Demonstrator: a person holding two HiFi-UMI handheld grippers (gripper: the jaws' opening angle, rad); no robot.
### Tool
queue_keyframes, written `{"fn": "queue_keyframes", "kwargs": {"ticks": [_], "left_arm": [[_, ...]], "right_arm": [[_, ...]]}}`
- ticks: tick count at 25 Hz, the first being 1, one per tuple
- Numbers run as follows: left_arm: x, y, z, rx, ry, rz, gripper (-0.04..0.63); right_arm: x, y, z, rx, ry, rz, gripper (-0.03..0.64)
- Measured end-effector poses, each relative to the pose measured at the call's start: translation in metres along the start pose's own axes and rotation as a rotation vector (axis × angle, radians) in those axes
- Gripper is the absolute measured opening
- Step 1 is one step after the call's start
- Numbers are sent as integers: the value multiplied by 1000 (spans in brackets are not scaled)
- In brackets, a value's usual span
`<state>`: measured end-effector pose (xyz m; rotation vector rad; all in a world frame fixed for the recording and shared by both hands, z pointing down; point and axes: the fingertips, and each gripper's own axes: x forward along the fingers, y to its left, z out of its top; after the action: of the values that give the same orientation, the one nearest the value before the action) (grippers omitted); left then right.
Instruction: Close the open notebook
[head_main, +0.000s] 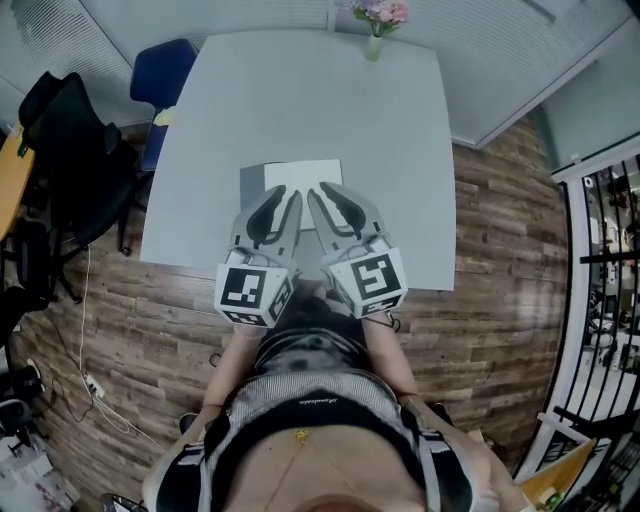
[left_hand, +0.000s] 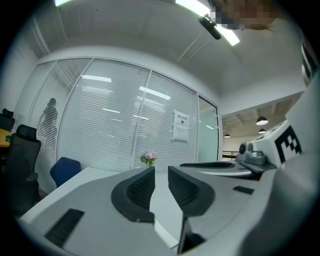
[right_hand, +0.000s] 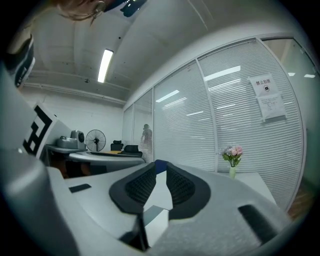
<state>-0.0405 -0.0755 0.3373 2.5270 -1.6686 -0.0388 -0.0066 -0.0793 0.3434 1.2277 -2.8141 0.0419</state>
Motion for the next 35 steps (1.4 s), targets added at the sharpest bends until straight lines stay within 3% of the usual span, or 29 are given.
{"fn": "queue_keyframes", "kwargs": {"ticks": [17, 35], "left_arm": [[36, 45, 4, -29, 26, -134, 69], [39, 126, -5, -58, 48, -212, 69]], "right_arm": [[53, -6, -4, 12, 47, -117, 66], [121, 18, -13, 20, 74, -212, 66]]}}
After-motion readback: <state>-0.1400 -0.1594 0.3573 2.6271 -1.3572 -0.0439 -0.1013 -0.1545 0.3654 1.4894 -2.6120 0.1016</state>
